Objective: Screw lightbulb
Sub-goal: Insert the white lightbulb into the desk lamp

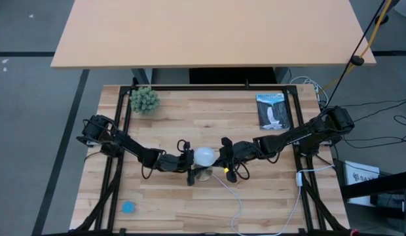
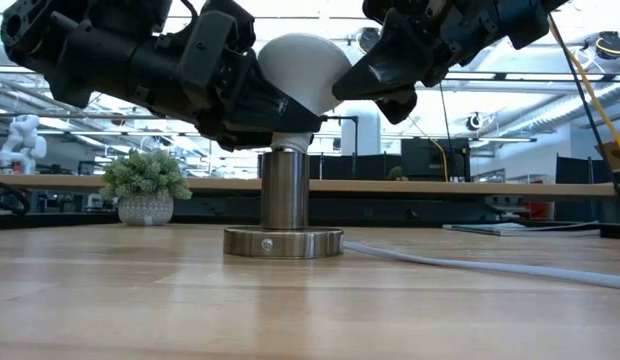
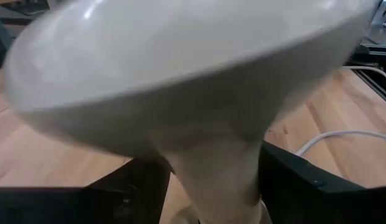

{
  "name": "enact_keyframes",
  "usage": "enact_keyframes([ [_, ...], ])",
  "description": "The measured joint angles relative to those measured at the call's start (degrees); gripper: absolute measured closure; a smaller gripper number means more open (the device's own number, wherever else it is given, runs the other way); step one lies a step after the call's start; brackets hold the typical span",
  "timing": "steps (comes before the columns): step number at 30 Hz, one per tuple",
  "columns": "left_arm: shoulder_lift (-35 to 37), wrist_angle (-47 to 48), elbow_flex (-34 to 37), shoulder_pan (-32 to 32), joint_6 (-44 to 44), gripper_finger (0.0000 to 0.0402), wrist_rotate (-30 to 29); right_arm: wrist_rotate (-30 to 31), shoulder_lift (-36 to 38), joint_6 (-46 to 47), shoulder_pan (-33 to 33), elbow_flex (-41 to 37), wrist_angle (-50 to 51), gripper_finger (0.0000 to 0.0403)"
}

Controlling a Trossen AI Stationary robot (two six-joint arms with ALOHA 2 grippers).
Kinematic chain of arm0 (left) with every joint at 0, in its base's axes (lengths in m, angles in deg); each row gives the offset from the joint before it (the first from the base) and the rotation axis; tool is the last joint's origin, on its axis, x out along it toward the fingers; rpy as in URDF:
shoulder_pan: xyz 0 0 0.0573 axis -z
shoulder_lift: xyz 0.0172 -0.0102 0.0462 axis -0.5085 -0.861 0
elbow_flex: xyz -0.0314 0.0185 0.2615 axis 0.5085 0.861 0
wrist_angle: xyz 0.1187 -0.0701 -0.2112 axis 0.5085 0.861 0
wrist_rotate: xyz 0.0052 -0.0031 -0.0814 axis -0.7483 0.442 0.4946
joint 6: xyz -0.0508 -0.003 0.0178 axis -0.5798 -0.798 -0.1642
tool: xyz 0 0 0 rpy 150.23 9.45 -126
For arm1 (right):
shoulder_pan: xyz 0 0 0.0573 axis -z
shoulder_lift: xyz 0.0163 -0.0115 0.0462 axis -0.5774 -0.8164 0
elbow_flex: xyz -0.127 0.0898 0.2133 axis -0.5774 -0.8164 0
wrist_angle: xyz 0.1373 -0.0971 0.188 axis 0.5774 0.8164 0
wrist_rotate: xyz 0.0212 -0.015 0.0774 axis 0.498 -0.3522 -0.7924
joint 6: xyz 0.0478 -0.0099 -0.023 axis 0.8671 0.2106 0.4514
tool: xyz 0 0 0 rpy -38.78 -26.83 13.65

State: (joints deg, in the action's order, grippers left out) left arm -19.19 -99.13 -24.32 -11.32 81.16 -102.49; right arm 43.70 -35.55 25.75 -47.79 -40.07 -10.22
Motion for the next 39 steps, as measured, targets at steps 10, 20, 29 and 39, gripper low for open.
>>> enact_keyframes([
  [10, 0.00, -0.60, 0.00, 0.35, 0.23, 0.0182, 0.25, 2.24, 0.00, 0.00, 0.11, 0.00, 3.40, 0.0403],
  [20, 0.00, -2.68, -0.04, 1.73, 4.56, 0.0182, 0.54, 4.22, 0.00, -4.45, -0.61, -0.04, -0.51, 0.0403],
  [29, 0.00, -2.21, -0.21, 1.68, 3.17, 0.0182, 0.53, 4.22, 0.00, -3.21, -0.89, -0.04, 1.20, 0.0403],
  [39, 0.00, 1.55, -1.90, 2.59, 4.85, 0.0182, 0.58, 4.26, 0.00, -3.04, -1.06, -0.04, 1.25, 0.0403],
])
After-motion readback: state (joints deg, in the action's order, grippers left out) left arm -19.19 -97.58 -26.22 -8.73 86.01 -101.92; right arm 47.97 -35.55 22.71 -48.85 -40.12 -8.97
